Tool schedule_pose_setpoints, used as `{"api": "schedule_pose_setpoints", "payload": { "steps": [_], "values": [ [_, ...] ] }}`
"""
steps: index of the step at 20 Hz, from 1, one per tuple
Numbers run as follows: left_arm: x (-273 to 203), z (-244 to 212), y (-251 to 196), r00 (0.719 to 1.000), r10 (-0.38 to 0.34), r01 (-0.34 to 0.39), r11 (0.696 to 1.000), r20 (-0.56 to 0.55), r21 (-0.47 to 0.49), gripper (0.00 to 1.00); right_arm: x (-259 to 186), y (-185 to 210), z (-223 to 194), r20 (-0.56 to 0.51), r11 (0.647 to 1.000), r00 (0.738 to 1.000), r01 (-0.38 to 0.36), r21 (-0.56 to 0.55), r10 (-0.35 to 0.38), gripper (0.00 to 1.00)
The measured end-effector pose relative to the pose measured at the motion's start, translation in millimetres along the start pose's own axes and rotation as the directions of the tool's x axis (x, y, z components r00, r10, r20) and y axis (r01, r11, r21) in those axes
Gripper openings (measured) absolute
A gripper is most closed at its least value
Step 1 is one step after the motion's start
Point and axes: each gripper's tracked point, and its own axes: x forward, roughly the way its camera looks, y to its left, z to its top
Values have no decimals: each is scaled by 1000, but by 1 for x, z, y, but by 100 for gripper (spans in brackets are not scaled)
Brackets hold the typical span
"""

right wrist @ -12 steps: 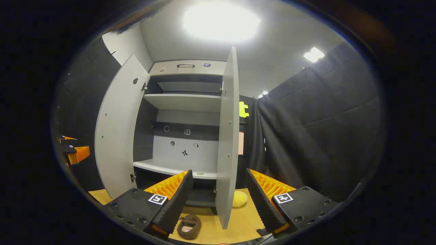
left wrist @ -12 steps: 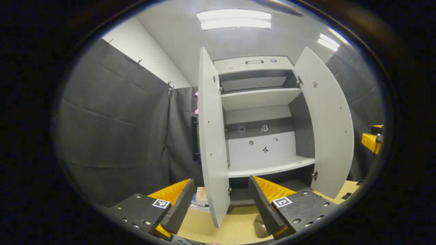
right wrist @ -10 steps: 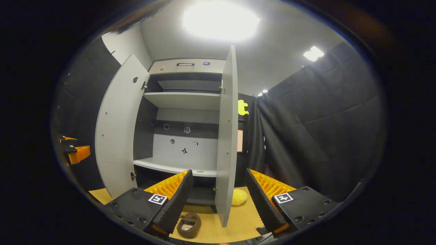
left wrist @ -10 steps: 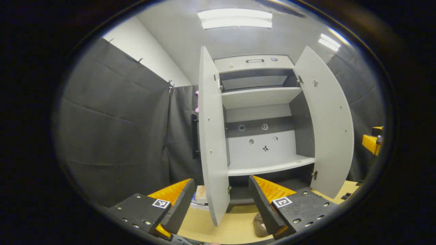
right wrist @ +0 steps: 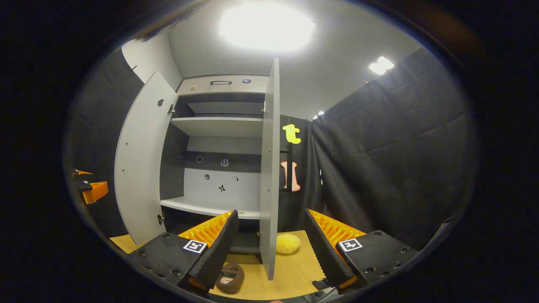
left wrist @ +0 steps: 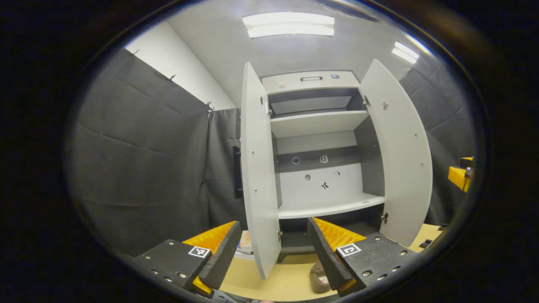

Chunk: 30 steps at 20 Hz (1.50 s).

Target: Grab one shoe with the right hand and put it into the shoe cabinet, grab the other shoe with the left hand and put it into the shoe cabinet; then close the right door with the right hand and the left door with the left hand.

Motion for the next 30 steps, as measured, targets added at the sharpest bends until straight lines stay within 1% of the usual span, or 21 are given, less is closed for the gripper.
{"api": "schedule_pose_setpoints", "payload": {
  "steps": [4,7,9,11,12,13,14,15,16,17,19,21,24,26,28,30],
  "values": [
    [-1,0,0,1000,-4,4,1000,4,11,100,-1,3,2,6,1000,1000,0,-2,0,98],
    [-1,0,2,1000,-3,2,1000,4,7,100,2,13,1,0,1000,1000,-15,-9,15,97],
    [-2,-2,9,1000,7,-7,1000,-2,-7,100,7,27,-2,-22,999,999,-46,-14,46,98],
    [-5,-6,15,1000,-4,4,1000,-11,-30,100,13,41,-11,-54,996,995,-89,-31,87,98],
    [-6,-10,18,1000,1,-1,1000,-22,-29,93,16,48,-19,-78,994,991,-107,-38,104,98],
    [-7,-12,22,1000,12,-12,1000,-27,-25,93,18,58,-29,-109,991,986,-133,-32,129,98],
    [-9,-11,24,1000,16,-17,1000,-25,-24,100,20,69,-38,-139,987,977,-163,-15,159,98],
    [-9,-11,26,1000,19,-19,1000,-25,-22,100,23,80,-49,-168,982,968,-189,-2,186,98],
    [-10,-12,29,999,26,-27,999,-26,-18,100,27,88,-60,-194,978,959,-208,3,204,93],
    [-12,-10,34,999,37,-37,999,-24,-14,100,31,96,-72,-219,975,951,-224,2,219,98],
    [-10,-8,42,998,59,-59,998,-14,-8,100,40,108,-97,-260,969,937,-247,-12,235,98],
    [-9,-9,49,996,84,-84,996,-16,4,99,47,121,-127,-320,960,912,-278,-25,256,98],
    [-7,-17,51,995,98,-98,995,-24,-5,100,54,137,-169,-405,943,866,-332,-30,292,98],
    [-3,-27,54,992,115,-115,993,-50,-12,100,60,149,-198,-470,931,825,-365,-18,314,95],
    [2,-33,55,990,123,-124,992,-64,-17,100,65,159,-226,-532,922,780,-387,6,330,96],
    [11,-36,59,988,138,-138,990,-68,-1,100,70,168,-251,-591,916,730,-398,41,344,98]
  ]
}}
